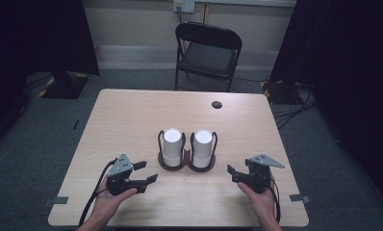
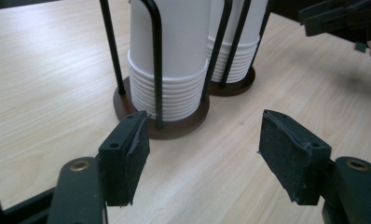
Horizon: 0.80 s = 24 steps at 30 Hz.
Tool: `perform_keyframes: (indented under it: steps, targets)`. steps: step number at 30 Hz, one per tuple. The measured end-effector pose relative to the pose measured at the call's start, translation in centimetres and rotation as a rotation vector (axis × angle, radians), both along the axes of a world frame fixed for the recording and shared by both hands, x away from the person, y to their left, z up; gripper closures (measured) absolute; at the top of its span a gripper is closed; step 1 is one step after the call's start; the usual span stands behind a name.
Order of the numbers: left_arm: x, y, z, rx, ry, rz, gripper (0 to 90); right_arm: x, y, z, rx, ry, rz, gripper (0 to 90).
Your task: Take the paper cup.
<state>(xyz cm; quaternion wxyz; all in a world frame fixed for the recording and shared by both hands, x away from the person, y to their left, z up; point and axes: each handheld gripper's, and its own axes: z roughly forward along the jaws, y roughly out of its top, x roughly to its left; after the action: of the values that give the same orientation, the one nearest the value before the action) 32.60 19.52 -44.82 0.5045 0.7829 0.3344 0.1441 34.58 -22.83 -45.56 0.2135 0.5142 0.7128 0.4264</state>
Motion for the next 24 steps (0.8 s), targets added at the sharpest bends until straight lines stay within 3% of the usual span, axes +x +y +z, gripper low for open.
perform_keyframes:
  steps: [4,9,10,13,17,20,24]
  targets:
    - [0.0,-0.2,-0.1,-0.005,0.006,-0.004,32.9,-0.1,-0.3,0.5,0.001,-0.008,-0.008,20.7]
    - [0.1,-0.3,0.1,-0.016,0.019,-0.01,33.3,-0.3,-0.5,1.0,-0.006,-0.019,0.018,19.9]
    - [0.2,-0.3,0.2,-0.038,0.021,-0.016,33.3,-0.3,-0.5,1.0,-0.007,-0.023,0.021,18.5]
    - [0.1,-0.4,0.4,-0.051,0.032,-0.017,33.0,-0.4,-0.3,1.3,0.011,-0.033,0.055,16.4]
    - [0.0,-0.6,0.3,-0.035,0.028,-0.032,31.6,-0.5,0.0,1.9,0.039,-0.06,0.074,17.8]
    - [0.0,-0.7,0.3,-0.034,0.025,-0.031,27.7,-0.4,0.7,2.6,0.076,-0.061,0.14,18.0]
    - [-0.2,-0.6,0.3,-0.016,0.023,-0.021,24.8,-0.1,1.3,2.9,0.079,-0.068,0.161,18.7]
